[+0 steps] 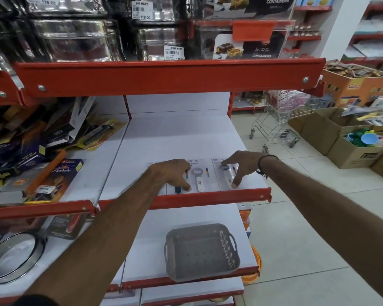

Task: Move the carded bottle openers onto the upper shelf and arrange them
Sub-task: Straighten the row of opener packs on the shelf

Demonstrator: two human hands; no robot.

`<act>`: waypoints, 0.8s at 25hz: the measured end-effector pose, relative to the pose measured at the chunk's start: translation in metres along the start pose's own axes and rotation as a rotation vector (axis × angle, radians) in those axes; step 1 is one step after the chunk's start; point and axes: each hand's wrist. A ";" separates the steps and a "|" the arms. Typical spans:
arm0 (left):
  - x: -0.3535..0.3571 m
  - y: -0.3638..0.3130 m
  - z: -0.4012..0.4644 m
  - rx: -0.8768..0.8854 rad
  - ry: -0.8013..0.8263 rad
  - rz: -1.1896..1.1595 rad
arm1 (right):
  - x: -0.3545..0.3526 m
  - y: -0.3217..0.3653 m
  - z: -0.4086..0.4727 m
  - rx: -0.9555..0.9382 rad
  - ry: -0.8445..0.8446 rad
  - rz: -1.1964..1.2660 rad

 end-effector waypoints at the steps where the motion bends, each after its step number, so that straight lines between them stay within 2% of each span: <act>1: 0.000 0.000 0.000 0.001 -0.005 -0.004 | 0.001 -0.001 0.001 -0.006 0.002 0.006; 7: -0.002 -0.006 0.001 -0.013 0.001 0.071 | 0.006 0.007 0.011 -0.030 -0.025 0.076; 17: -0.005 -0.018 -0.005 -0.064 0.017 0.135 | 0.003 0.012 0.013 -0.037 -0.005 0.037; 20: -0.005 -0.018 -0.005 -0.073 0.023 0.137 | 0.005 0.012 0.012 -0.030 -0.069 0.099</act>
Point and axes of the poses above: each hand's wrist, its own z-axis towards the middle knuckle, its own x-axis out of the palm, y = z × x, and after that the axes turned 11 degrees about -x, right-handed
